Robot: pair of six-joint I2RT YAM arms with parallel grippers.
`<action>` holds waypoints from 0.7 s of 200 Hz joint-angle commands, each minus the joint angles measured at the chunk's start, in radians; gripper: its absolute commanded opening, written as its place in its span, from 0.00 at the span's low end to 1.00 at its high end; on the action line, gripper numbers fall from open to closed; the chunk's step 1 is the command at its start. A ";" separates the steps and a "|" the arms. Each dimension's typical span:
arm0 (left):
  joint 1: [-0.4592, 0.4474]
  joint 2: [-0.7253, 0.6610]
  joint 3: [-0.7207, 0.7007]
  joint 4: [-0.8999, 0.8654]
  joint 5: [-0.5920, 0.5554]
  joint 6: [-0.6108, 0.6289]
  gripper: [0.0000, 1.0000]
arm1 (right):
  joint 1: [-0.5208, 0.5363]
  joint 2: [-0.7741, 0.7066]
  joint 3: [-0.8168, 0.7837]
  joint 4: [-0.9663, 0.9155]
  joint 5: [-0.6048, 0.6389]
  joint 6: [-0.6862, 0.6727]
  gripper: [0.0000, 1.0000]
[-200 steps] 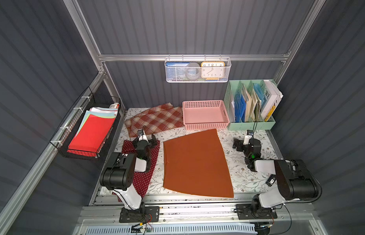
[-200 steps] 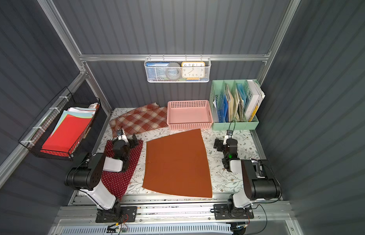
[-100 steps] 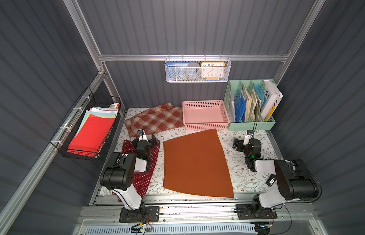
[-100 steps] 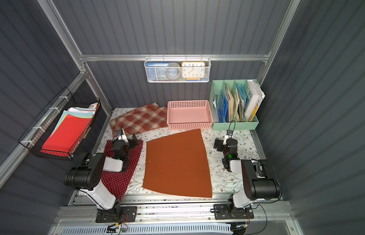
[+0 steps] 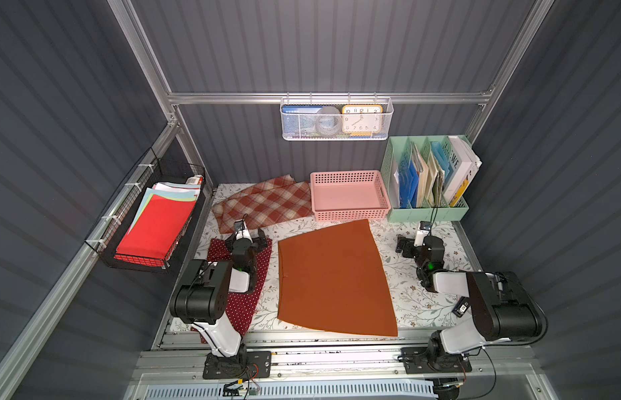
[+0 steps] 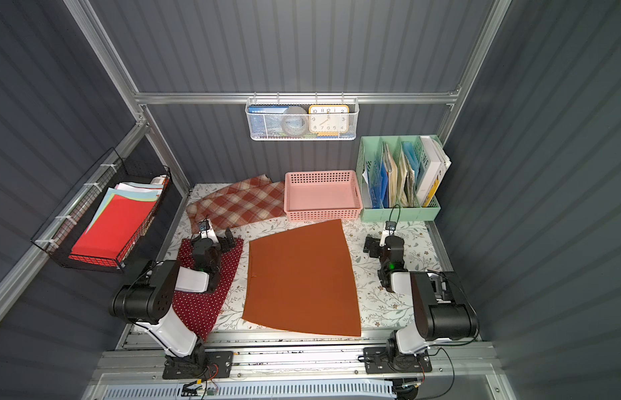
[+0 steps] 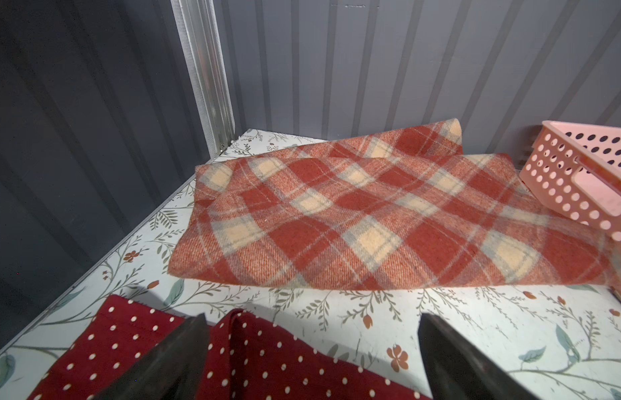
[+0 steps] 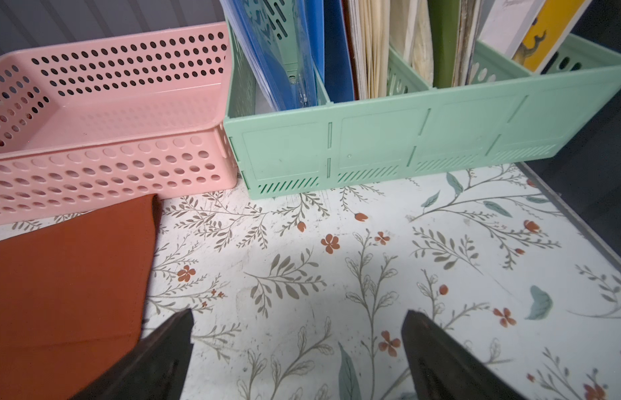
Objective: Roll up the skirts
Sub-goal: Move the skirt to the center of the board.
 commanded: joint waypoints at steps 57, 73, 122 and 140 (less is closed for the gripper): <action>-0.069 -0.184 0.096 -0.293 -0.211 0.025 1.00 | -0.003 -0.025 -0.013 0.026 0.012 0.005 0.99; -0.115 -0.287 0.105 -0.312 -0.252 -0.006 1.00 | 0.040 -0.102 0.068 -0.158 0.161 0.001 0.99; -0.156 -0.643 0.112 -0.497 -0.025 -0.303 1.00 | 0.096 -0.462 0.196 -0.546 0.025 0.440 0.99; -0.156 -0.716 0.099 -0.587 -0.041 -0.495 1.00 | 0.091 -0.496 0.112 -0.502 -0.062 0.705 0.99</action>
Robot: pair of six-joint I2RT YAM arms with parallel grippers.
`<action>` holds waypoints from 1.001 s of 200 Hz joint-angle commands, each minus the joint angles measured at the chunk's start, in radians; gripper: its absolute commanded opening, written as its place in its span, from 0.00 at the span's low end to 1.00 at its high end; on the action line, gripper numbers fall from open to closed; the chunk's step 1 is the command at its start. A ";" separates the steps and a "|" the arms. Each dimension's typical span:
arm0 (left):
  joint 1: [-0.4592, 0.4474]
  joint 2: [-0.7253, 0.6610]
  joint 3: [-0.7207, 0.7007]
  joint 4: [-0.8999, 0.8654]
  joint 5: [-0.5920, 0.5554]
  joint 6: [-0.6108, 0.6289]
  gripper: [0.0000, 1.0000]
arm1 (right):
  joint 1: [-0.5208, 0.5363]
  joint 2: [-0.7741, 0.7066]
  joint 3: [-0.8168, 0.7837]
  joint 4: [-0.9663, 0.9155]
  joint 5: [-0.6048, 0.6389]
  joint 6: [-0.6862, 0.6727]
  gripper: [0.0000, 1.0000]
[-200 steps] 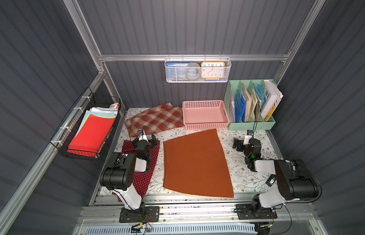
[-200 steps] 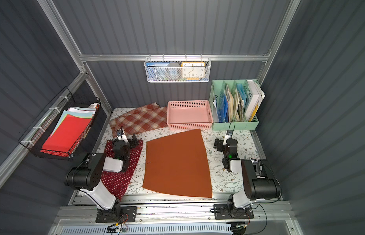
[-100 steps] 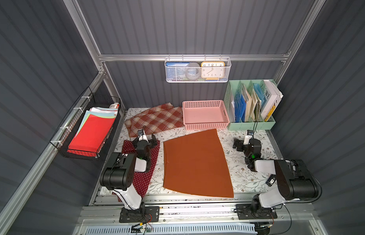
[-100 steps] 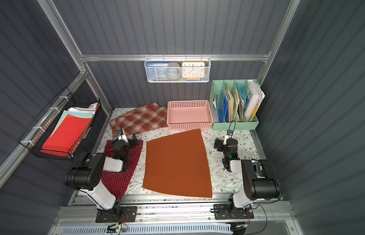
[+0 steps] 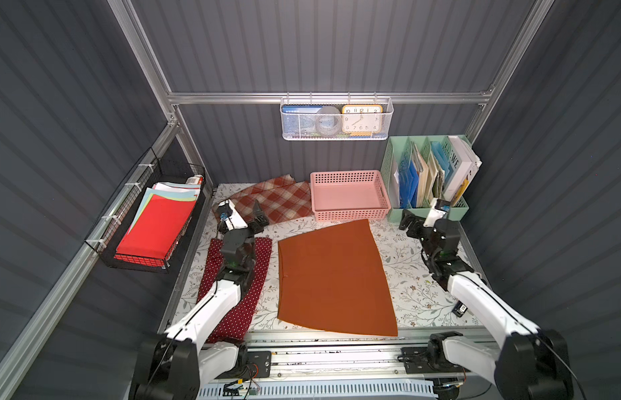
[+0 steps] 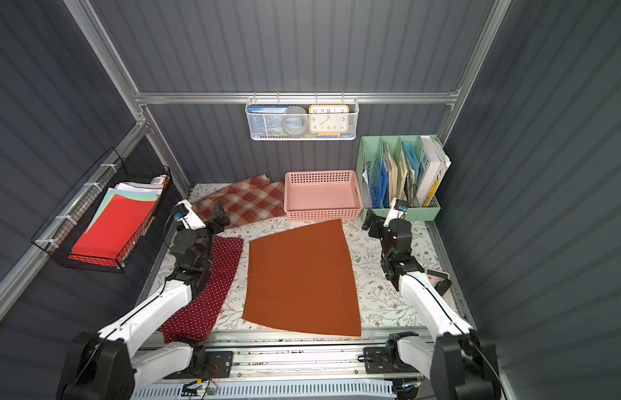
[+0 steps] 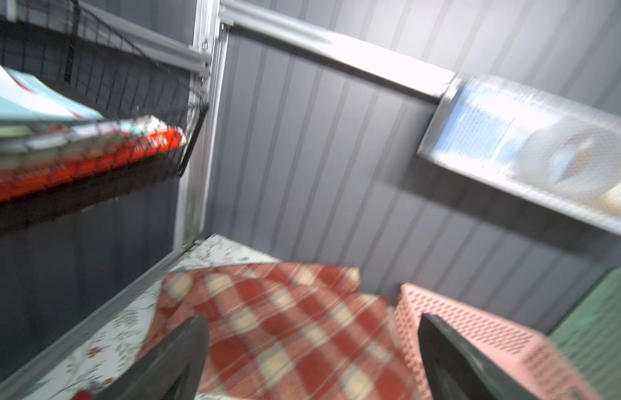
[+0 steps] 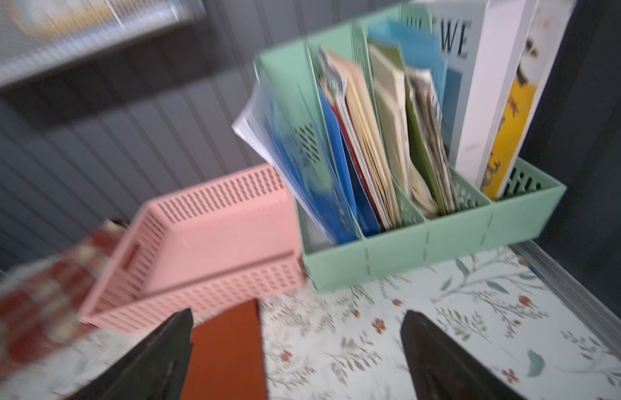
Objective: Roll up the skirts
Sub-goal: Move the skirt to the center of the board.
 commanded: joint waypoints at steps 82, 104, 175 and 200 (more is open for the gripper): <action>0.002 0.036 -0.013 -0.307 0.512 -0.398 0.00 | 0.196 0.234 0.034 -0.564 -0.276 0.149 0.00; 0.001 0.099 0.039 -0.521 0.520 -0.367 0.14 | 0.227 0.263 0.026 -0.642 -0.180 0.155 0.25; -0.010 0.375 0.015 -0.585 0.604 -0.382 0.32 | 0.253 0.412 0.123 -0.769 -0.046 0.124 0.43; -0.033 0.413 0.066 -0.673 0.574 -0.356 0.33 | 0.254 0.483 0.164 -0.772 -0.063 0.113 0.41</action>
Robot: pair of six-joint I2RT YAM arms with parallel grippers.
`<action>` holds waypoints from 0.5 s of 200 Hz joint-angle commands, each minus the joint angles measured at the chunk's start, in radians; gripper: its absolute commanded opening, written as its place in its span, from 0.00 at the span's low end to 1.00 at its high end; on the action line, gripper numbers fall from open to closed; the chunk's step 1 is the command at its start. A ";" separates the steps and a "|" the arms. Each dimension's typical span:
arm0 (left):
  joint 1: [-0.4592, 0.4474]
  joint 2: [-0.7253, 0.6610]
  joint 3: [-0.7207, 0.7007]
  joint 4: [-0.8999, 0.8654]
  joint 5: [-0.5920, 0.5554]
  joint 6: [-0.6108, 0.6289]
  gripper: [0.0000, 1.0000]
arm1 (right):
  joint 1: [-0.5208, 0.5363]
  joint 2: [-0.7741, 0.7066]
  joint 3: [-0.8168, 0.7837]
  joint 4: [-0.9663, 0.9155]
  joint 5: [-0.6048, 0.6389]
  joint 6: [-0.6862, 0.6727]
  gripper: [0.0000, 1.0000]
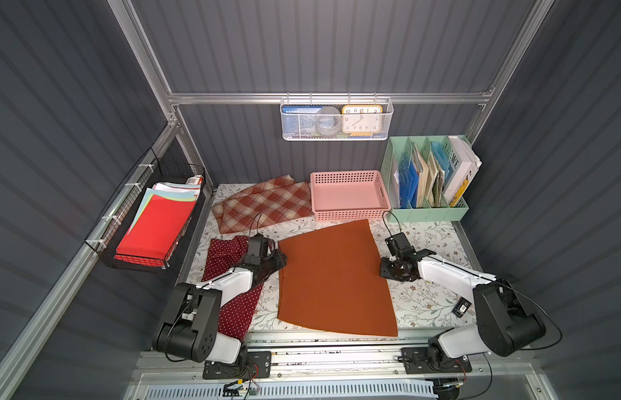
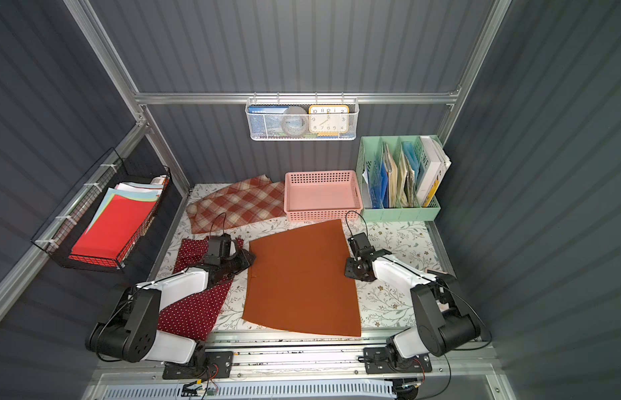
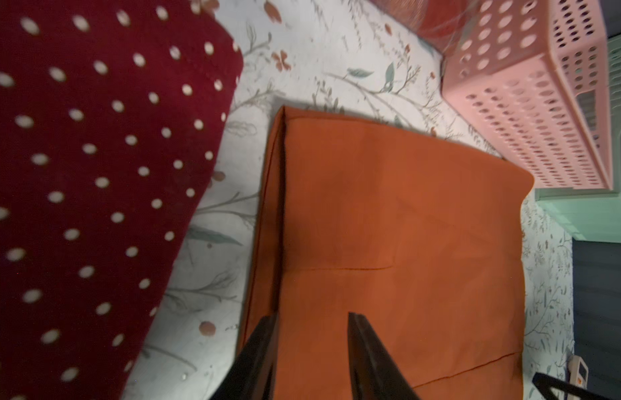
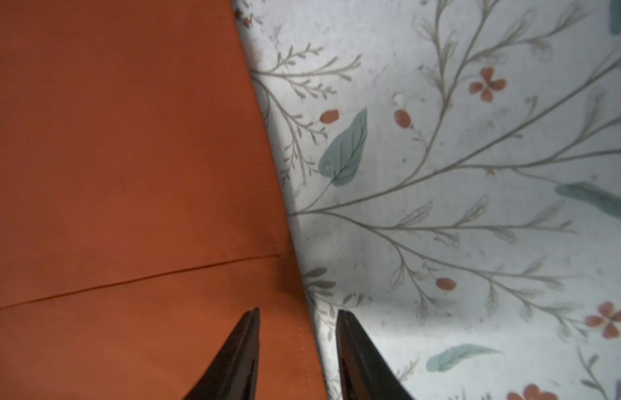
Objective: Roll up the skirts
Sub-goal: Move the skirt to the center of the board.
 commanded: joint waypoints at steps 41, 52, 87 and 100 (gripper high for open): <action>-0.046 0.024 0.012 -0.115 -0.062 0.036 0.34 | 0.007 0.110 0.059 -0.025 0.038 -0.019 0.32; -0.048 0.045 0.016 -0.108 -0.066 0.044 0.32 | 0.007 0.121 0.062 -0.021 0.037 -0.019 0.27; -0.049 0.131 0.044 -0.074 -0.068 0.052 0.06 | 0.007 0.164 0.089 -0.023 0.030 -0.022 0.14; -0.050 0.148 0.048 -0.061 -0.080 0.047 0.00 | 0.007 0.174 0.095 -0.024 0.035 -0.023 0.08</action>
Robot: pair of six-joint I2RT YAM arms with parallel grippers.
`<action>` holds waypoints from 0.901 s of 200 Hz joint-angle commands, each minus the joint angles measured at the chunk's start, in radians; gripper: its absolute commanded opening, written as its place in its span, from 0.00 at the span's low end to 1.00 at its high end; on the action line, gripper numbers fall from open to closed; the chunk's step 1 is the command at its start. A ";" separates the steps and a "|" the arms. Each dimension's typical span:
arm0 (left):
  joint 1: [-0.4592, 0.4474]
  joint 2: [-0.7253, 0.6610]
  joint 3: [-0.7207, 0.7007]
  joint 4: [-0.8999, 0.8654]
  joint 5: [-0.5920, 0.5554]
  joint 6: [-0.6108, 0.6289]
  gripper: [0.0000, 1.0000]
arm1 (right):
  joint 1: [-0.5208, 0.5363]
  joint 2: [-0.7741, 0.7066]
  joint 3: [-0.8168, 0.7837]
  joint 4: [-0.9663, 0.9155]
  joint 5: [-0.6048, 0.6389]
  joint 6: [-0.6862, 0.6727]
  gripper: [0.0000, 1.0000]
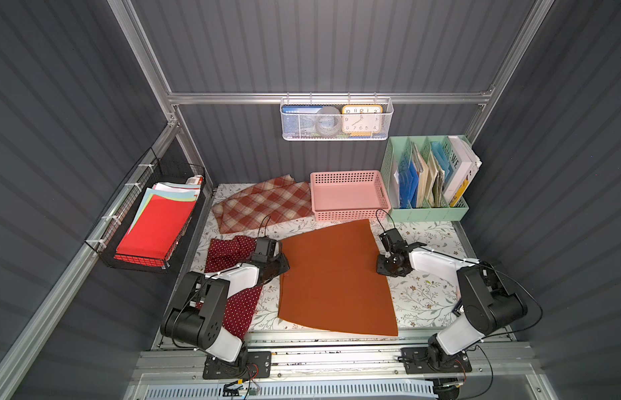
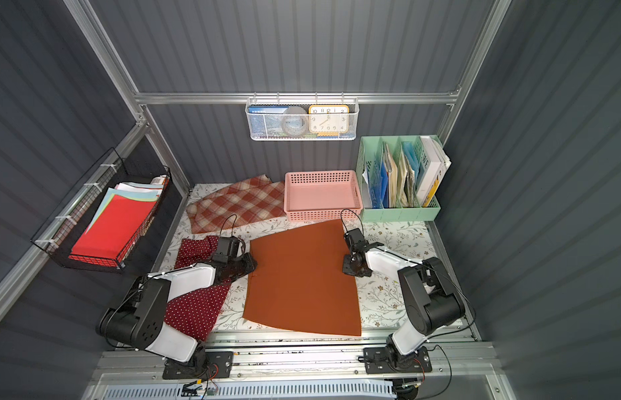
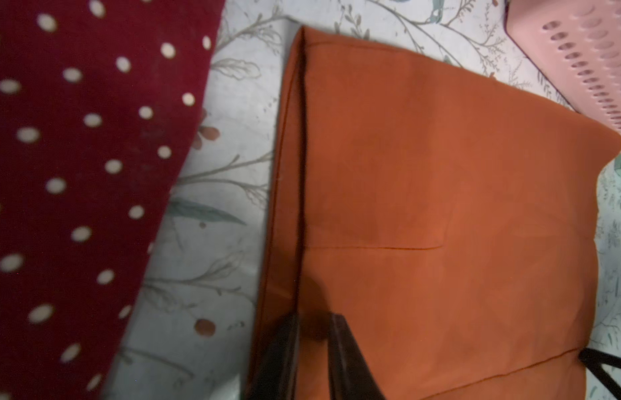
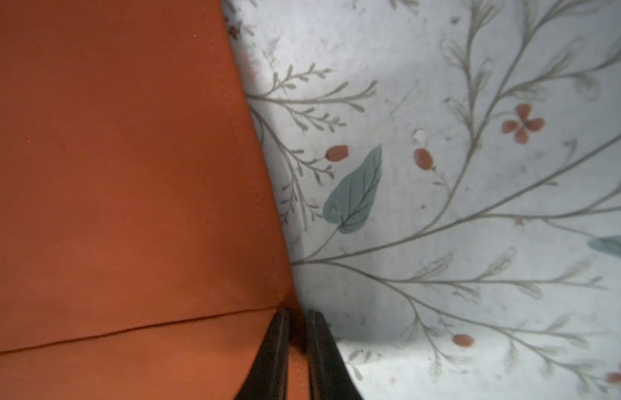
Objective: Roll up the skirts
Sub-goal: Move the skirt to the center of the board.
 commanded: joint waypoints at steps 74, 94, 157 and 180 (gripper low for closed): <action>-0.006 0.110 0.041 0.037 -0.094 -0.003 0.00 | 0.001 0.140 0.130 -0.017 0.062 -0.020 0.00; -0.006 0.110 0.060 0.033 -0.119 -0.005 0.00 | -0.004 0.155 0.165 -0.031 0.073 -0.027 0.00; -0.006 -0.066 -0.004 -0.012 -0.126 -0.012 0.44 | -0.005 0.024 0.144 -0.120 0.110 -0.016 0.26; -0.006 -0.144 -0.023 -0.049 -0.145 -0.019 0.59 | -0.006 -0.024 0.132 -0.143 0.143 -0.023 0.29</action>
